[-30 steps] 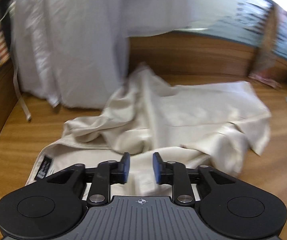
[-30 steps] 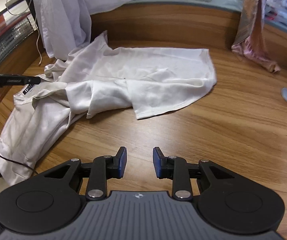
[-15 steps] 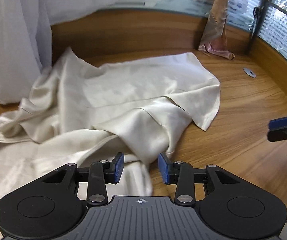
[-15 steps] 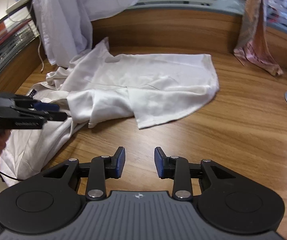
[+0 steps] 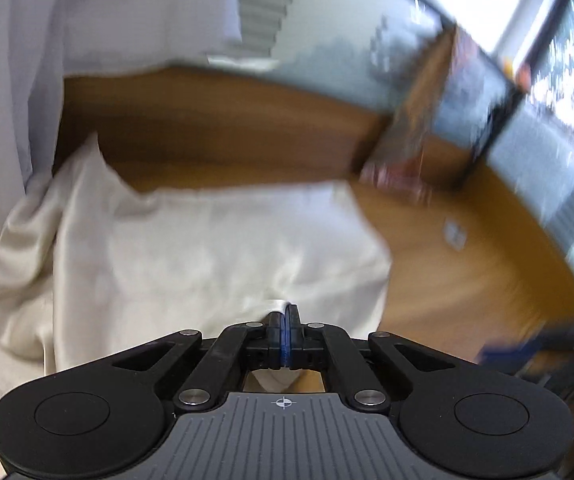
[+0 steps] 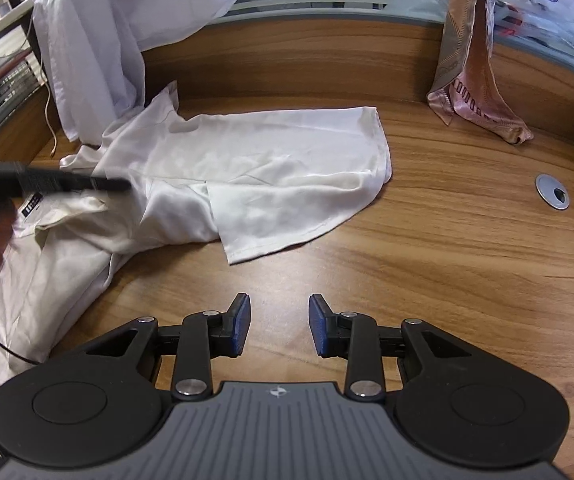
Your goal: Fold clothes
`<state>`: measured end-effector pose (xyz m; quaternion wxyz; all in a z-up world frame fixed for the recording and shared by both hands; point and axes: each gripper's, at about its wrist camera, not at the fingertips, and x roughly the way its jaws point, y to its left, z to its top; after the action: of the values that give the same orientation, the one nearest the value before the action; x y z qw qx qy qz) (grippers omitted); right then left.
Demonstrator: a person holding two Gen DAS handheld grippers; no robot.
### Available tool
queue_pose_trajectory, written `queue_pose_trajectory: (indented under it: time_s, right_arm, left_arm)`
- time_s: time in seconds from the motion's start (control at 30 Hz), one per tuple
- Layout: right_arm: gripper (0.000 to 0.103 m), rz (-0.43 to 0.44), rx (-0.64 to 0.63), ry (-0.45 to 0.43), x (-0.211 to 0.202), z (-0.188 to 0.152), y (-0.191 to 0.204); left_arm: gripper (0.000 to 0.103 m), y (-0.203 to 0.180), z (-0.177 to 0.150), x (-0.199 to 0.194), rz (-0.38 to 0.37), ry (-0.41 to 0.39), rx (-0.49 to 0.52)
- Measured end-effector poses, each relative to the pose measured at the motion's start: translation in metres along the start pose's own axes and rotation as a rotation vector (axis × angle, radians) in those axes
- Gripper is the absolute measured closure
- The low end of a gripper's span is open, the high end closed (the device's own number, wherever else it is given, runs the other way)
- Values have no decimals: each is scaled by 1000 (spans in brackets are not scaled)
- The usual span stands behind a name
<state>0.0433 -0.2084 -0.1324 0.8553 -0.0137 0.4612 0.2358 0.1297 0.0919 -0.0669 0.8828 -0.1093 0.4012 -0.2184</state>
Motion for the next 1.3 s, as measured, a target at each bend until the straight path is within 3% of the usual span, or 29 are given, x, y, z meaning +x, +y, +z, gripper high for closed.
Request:
queue_pose_trajectory:
  time_s: [0.1,0.23,0.37,0.47,0.53,0.57,0.63,1.0,1.1,1.17,1.3]
  right_arm:
    - [66,15,20,-6,9,4,8]
    - [66,50,19,-11,20,12,29]
    - [66,77,0,-25,34,21,50]
    - [66,92,-28,-36,50,28,60]
    - [66,101,-62,-39,62,34,67]
    - [66,107,-81,-38,67,37,71]
    - [66,118,-121,-34,78,44,78]
    - [66,202,-425,36,127,94,117]
    - [66,225,-509,56,141,107,128]
    - [66,241,-565,69,150,116,135]
    - [65,262,-641,63,162,123,153]
  left_arm:
    - [101,11,29,-10,-4,-47,-101]
    - [101,34,52,-14,95,-83,-198]
    - [100,64,54,-7,181,-70,-281]
    - [99,77,48,-4,235,-49,-284]
    - [95,79,43,-10,248,-51,-269]
    - [85,79,40,-13,253,-54,-261]
    - [78,79,33,-21,259,-52,-235]
    - [63,52,-25,-55,336,-15,-119]
    - [56,40,-42,-59,327,-1,-87]
    - [48,29,-54,-59,290,16,-5]
    - [45,9,-75,-55,264,36,170]
